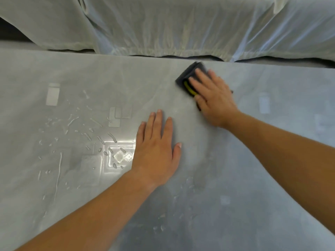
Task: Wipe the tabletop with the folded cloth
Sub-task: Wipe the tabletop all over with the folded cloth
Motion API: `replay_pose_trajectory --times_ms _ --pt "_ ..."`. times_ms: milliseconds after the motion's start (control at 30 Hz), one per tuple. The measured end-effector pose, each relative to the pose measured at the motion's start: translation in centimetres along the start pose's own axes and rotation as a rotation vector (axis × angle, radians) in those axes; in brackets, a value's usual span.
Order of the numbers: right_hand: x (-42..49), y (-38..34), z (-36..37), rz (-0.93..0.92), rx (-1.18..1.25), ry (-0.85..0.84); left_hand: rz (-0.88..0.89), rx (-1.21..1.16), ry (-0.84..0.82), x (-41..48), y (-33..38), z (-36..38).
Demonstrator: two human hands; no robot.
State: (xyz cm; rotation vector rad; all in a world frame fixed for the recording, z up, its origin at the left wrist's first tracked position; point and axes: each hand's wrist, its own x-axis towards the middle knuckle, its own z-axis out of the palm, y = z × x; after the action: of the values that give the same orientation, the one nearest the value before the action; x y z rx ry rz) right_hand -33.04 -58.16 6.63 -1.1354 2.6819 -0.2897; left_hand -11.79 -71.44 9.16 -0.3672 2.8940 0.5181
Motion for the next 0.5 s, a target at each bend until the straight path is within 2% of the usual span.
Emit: replay_pose_trajectory --times_ms 67,133,200,267,333,367,433,500 --pt "0.5 0.5 -0.5 0.216 0.062 0.027 0.006 0.007 0.002 -0.9 -0.1 0.2" --pt "-0.5 -1.6 0.1 0.322 0.073 0.073 0.000 0.019 0.006 -1.7 0.0 0.7" --pt "-3.5 -4.1 1.4 0.217 0.032 0.086 -0.006 0.028 -0.003 -2.6 0.2 1.1" --pt "-7.2 -5.1 2.3 -0.001 0.000 0.005 -0.003 0.045 -0.014 -3.3 0.6 1.4" --pt "-9.6 -4.1 2.2 -0.160 -0.018 -0.094 -0.010 0.065 -0.031 -3.8 0.9 1.7" --pt "-9.8 -3.0 1.9 -0.181 -0.023 -0.101 -0.015 0.067 -0.032 -3.9 1.0 1.8" --pt "-9.2 -1.2 1.5 -0.048 -0.001 -0.028 -0.016 0.061 -0.028 -4.2 1.2 2.1" --pt "-8.5 -1.3 1.3 0.233 0.087 0.048 -0.023 0.047 -0.021 -4.8 1.5 2.4"
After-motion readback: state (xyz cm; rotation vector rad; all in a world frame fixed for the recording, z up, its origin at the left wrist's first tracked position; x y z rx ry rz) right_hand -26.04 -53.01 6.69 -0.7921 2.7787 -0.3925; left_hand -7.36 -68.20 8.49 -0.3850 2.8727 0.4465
